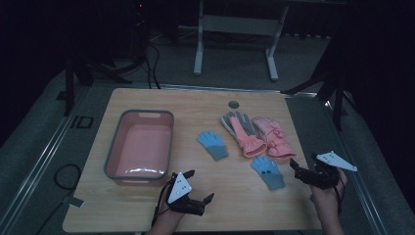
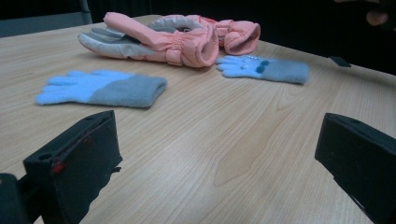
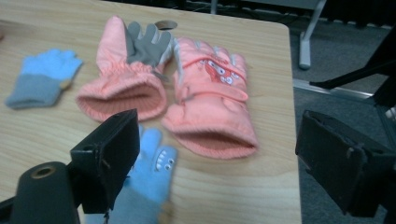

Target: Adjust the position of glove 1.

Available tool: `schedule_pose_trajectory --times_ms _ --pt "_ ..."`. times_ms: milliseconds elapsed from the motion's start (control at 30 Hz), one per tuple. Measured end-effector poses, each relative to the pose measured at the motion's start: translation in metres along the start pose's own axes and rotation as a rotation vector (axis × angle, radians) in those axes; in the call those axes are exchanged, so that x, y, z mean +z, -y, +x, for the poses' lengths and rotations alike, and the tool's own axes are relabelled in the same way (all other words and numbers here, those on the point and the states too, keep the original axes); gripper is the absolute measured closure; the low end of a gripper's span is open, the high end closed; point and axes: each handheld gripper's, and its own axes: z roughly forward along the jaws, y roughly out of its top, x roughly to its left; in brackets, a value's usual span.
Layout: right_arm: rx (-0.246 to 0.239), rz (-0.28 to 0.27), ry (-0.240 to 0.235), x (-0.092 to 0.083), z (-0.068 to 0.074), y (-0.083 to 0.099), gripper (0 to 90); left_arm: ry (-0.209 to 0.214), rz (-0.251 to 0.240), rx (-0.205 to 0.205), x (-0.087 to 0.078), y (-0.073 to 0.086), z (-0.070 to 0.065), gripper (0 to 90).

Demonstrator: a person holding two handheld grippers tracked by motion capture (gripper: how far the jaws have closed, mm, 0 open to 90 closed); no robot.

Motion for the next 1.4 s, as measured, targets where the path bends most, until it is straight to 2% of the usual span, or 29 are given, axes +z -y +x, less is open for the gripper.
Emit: schedule_pose_trajectory --times_ms 67,133,267,367,500,567,667,767,1000,1133,1200,1233,1300,1400 --pt "0.02 0.017 -0.05 0.001 0.001 -0.008 12.3 -0.001 -0.001 0.002 0.0 0.0 0.0 0.1" --pt "0.04 0.016 -0.053 0.001 0.004 -0.017 12.6 -0.001 0.001 0.005 0.0 0.0 -0.001 0.1" --pt "0.017 -0.032 -0.101 -0.002 0.013 -0.03 11.3 0.0 0.002 0.005 0.0 0.0 -0.001 0.1" --pt "-0.003 -0.03 -0.127 -0.001 0.021 -0.039 11.3 0.001 0.002 0.005 0.0 0.0 -0.001 0.1" --pt "0.0 -0.029 -0.152 0.002 0.028 -0.048 11.4 0.001 0.0 0.003 0.0 0.0 -0.001 0.1" --pt "-0.016 -0.035 -0.17 0.004 0.031 -0.051 15.5 0.001 0.001 0.003 0.0 0.0 -0.001 0.1" --pt "-0.039 -0.035 -0.183 0.006 0.036 -0.056 15.5 0.003 -0.001 0.001 0.0 0.0 0.0 0.1" --pt "-0.04 -0.027 -0.2 0.01 0.041 -0.062 15.8 0.004 -0.001 -0.001 0.0 0.0 0.0 0.1" --pt "-0.061 -0.043 -0.239 0.015 0.054 -0.078 28.8 0.006 -0.001 0.0 0.0 0.0 0.0 0.1" --pt "-0.09 -0.037 -0.277 0.022 0.064 -0.086 31.7 0.008 -0.004 -0.001 0.0 0.0 0.0 0.1" --pt "-0.114 -0.033 -0.281 0.027 0.07 -0.088 32.8 0.009 -0.003 0.003 0.0 0.0 0.0 0.1" --pt "-0.136 -0.028 -0.294 0.03 0.073 -0.089 35.6 0.01 -0.001 0.01 0.0 0.0 -0.001 0.1" --pt "-0.177 -0.01 -0.299 0.037 0.081 -0.089 35.6 0.01 0.003 0.02 0.0 0.0 -0.002 0.1" --pt "-0.184 0.0 -0.332 0.047 0.089 -0.089 38.1 0.009 0.002 0.019 0.0 0.0 -0.002 0.1"
